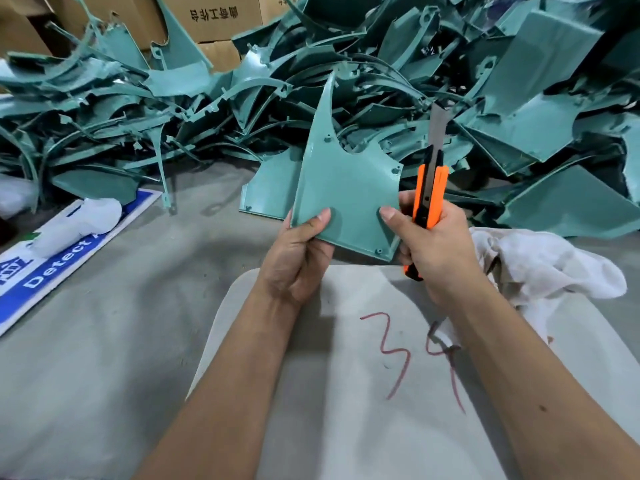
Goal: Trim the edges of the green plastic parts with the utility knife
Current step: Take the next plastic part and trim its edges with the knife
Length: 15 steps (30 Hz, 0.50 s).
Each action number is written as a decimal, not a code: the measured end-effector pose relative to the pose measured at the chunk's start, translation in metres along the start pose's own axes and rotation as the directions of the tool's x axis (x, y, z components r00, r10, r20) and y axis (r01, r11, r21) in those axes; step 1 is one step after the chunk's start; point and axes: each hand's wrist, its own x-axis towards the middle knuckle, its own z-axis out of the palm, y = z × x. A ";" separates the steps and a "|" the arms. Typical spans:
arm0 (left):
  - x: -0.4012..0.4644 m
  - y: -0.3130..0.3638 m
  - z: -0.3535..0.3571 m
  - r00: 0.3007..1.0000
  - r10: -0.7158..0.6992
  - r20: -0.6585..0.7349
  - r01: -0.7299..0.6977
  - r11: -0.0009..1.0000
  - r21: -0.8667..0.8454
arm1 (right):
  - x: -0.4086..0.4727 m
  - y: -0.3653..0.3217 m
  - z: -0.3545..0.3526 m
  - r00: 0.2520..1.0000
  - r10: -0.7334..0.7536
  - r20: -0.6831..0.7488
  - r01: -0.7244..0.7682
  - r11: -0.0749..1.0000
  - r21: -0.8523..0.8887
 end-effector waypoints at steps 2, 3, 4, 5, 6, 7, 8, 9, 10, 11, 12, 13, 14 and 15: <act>-0.002 -0.008 0.004 0.993 -0.080 0.084 0.073 0.993 0.088 | -0.003 -0.001 0.004 1.000 -0.001 0.019 0.001 1.000 0.012; -0.004 -0.011 0.006 0.987 -0.112 0.113 0.098 0.987 0.129 | -0.003 -0.001 0.004 0.999 -0.011 0.030 0.011 1.000 0.004; -0.004 -0.012 0.007 0.987 -0.118 0.110 0.099 0.982 0.161 | -0.002 0.000 0.004 0.999 -0.034 0.033 0.034 0.999 -0.007; -0.003 -0.013 0.008 0.993 -0.094 0.075 0.078 0.979 0.191 | -0.002 0.001 0.004 0.998 -0.057 0.033 0.058 0.998 -0.031; -0.002 -0.013 0.008 0.998 -0.054 0.026 0.047 0.978 0.204 | -0.002 0.001 0.004 0.997 -0.078 0.030 0.080 0.994 -0.070; -0.001 -0.011 0.009 1.000 -0.014 -0.024 0.018 0.980 0.196 | -0.003 0.001 0.004 0.996 -0.084 0.027 0.086 0.991 -0.098; 0.000 -0.009 0.008 0.997 0.021 -0.068 -0.009 0.986 0.169 | -0.003 0.001 0.004 0.996 -0.079 0.032 0.082 0.991 -0.102; 0.001 -0.006 0.007 0.993 0.050 -0.105 -0.036 0.991 0.129 | -0.003 0.001 0.005 0.997 -0.064 0.038 0.066 0.995 -0.072; 0.002 -0.002 0.006 0.989 0.070 -0.126 -0.059 0.994 0.096 | -0.003 0.001 0.005 0.998 -0.050 0.050 0.053 0.997 -0.053; 0.002 0.002 0.004 0.988 0.082 -0.133 -0.073 0.995 0.070 | -0.003 0.001 0.005 0.996 -0.059 0.067 0.064 0.995 -0.077; 0.001 0.006 0.002 0.988 0.086 -0.126 -0.080 0.996 0.050 | -0.004 0.000 0.005 0.992 -0.090 0.089 0.102 0.983 -0.150; 0.000 0.009 0.000 0.990 0.084 -0.115 -0.081 0.996 0.032 | -0.005 0.001 0.004 0.984 -0.132 0.116 0.157 0.958 -0.242; -0.001 0.011 0.000 0.991 0.081 -0.105 -0.079 0.997 0.021 | -0.007 0.001 0.004 0.973 -0.176 0.148 0.215 0.922 -0.321; -0.002 0.013 -0.001 0.993 0.078 -0.093 -0.077 0.997 0.015 | -0.009 0.002 0.004 0.959 -0.216 0.182 0.271 0.886 -0.375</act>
